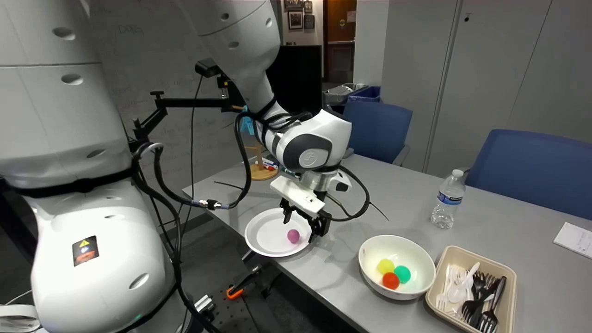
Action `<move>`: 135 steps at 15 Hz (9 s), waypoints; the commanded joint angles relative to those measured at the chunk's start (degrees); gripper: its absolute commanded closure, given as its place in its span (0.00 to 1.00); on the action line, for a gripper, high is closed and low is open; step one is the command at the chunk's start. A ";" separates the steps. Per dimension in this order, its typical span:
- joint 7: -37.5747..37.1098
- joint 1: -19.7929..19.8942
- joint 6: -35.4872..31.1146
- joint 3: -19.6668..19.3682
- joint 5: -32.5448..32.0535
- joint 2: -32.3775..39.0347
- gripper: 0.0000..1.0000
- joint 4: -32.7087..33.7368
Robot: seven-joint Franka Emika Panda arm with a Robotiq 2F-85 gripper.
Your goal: Transfer the balls from the bowl to the plate
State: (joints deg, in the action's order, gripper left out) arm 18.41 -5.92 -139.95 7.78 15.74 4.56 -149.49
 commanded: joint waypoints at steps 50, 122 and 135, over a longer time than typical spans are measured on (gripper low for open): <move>-23.27 10.29 -18.80 -13.12 -11.73 17.05 0.03 15.54; 18.86 -1.93 -3.42 -0.88 21.74 -2.98 0.83 -6.99; 23.54 -1.57 -12.58 4.67 34.36 4.92 0.19 -4.47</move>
State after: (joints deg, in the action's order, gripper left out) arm 40.33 -8.00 -151.19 11.44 48.33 7.75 -155.16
